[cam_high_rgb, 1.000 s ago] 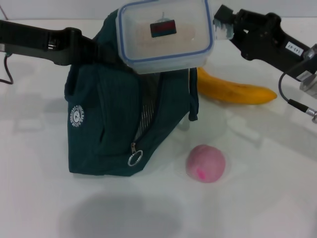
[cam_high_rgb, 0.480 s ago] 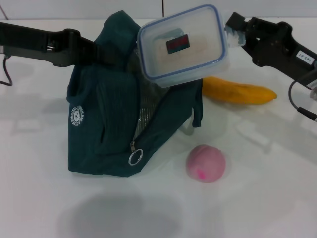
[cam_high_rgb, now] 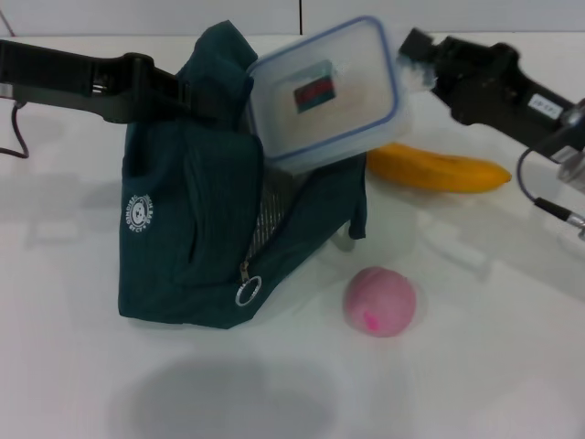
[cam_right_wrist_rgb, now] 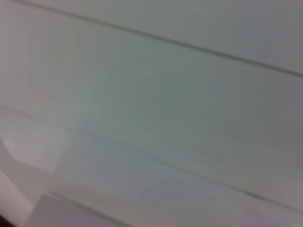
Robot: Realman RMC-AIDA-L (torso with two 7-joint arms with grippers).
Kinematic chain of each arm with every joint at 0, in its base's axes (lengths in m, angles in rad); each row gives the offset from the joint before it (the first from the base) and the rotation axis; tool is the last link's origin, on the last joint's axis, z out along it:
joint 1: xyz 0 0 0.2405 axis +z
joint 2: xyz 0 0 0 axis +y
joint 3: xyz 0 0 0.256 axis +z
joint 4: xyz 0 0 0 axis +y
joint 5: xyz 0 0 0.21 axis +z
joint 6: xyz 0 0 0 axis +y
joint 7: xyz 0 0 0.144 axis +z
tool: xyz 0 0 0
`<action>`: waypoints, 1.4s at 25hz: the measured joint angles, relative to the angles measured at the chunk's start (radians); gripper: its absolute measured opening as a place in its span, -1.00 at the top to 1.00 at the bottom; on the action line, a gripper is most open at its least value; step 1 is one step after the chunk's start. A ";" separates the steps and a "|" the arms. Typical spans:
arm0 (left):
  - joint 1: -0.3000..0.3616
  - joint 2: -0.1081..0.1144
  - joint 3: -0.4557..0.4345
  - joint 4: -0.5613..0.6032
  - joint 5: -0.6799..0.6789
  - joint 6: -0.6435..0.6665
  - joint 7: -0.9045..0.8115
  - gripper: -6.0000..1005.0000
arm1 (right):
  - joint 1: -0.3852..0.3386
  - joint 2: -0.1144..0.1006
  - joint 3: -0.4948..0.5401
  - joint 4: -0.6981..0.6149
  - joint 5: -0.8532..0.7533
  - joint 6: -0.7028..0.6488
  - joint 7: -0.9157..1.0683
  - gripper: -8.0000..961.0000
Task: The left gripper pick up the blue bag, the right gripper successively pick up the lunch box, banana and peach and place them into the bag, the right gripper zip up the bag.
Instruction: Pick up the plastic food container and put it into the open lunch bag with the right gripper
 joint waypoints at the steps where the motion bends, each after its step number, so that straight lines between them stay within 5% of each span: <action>1: -0.001 0.000 0.000 0.000 -0.001 0.000 0.000 0.92 | 0.006 0.000 -0.013 0.000 0.000 0.008 0.000 0.77; 16: -0.014 -0.001 0.004 -0.037 -0.016 -0.002 0.014 0.92 | 0.132 -0.001 -0.187 -0.042 -0.002 0.168 -0.002 0.70; 27: -0.004 0.005 0.001 -0.038 -0.020 -0.002 0.021 0.92 | 0.097 0.000 -0.187 -0.090 0.010 0.154 -0.065 0.64; 35: 0.009 0.010 -0.002 -0.038 -0.021 -0.006 0.022 0.92 | -0.014 -0.031 -0.109 -0.157 -0.001 0.094 -0.170 0.00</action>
